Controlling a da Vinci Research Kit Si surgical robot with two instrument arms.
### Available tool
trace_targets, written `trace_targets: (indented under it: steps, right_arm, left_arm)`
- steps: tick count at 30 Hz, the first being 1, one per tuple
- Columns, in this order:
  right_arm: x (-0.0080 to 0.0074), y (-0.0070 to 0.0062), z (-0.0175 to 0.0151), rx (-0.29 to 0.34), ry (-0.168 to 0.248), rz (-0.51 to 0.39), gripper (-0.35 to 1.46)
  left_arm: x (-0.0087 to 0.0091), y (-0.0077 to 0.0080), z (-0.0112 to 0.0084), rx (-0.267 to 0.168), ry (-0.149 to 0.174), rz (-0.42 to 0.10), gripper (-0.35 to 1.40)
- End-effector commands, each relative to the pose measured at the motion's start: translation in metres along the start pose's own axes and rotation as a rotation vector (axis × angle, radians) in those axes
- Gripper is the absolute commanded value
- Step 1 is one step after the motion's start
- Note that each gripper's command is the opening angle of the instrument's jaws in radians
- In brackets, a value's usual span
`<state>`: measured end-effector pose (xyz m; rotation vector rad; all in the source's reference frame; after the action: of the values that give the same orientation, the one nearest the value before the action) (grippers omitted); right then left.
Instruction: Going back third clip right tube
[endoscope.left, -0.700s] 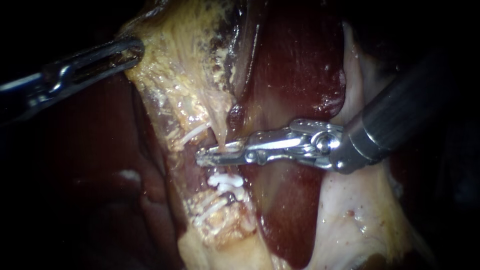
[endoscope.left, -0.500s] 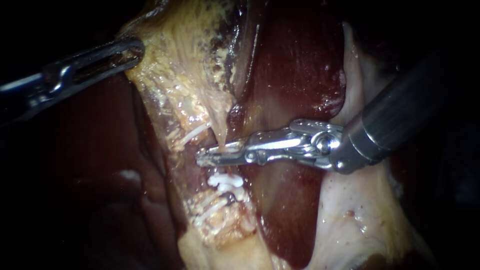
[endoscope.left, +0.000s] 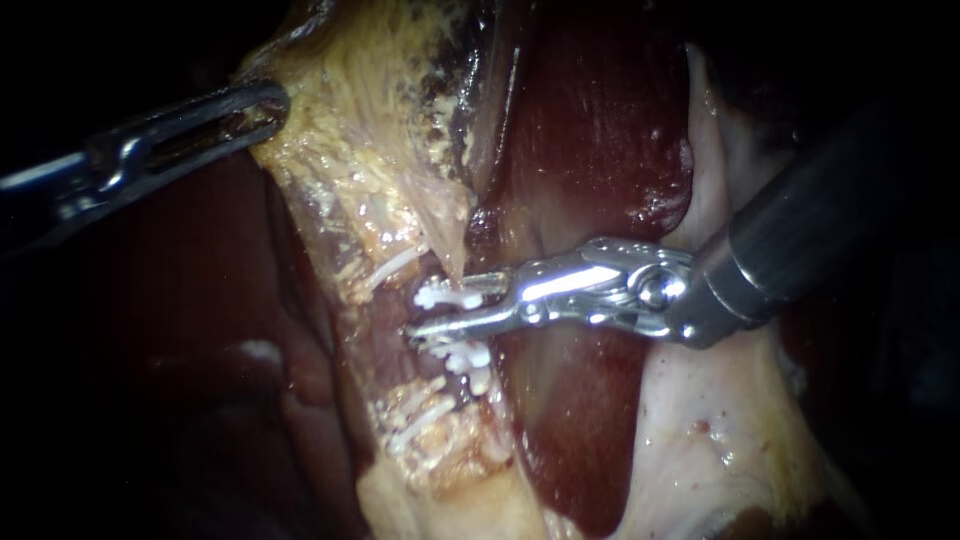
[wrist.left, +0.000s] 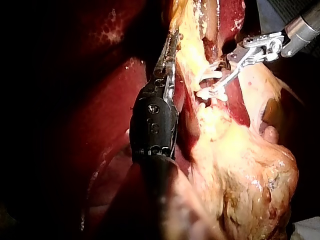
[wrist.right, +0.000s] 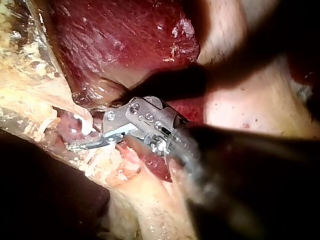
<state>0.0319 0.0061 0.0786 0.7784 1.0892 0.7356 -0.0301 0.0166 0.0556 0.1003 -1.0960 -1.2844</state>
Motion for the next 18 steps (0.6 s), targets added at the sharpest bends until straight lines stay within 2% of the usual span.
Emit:
trace_targets:
  steps: [1,8,11,14,18]
  right_arm:
    - [-0.0001,-0.0004,0.0001,0.016,-0.007,-0.006,0.60]
    - [-0.0006,-0.0037,0.0013,0.117,-0.009,-0.020,0.60]
    - [-0.0006,-0.0043,0.0021,0.123,-0.012,-0.023,0.60]
    - [-0.0007,-0.0036,0.0022,0.110,-0.006,-0.022,0.60]
    - [-0.0006,-0.0014,0.0013,0.057,0.019,-0.077,0.60]
  left_arm:
    - [-0.0001,0.0000,0.0000,0.000,0.000,0.000,-0.35]
    - [0.0000,0.0000,0.0000,0.000,-0.001,0.001,-0.35]
    - [0.0000,0.0000,0.0000,0.000,-0.001,0.001,-0.35]
    - [0.0000,0.0000,0.0000,0.000,-0.001,0.001,-0.35]
    - [0.0001,-0.0001,-0.0001,0.000,-0.001,0.001,-0.35]
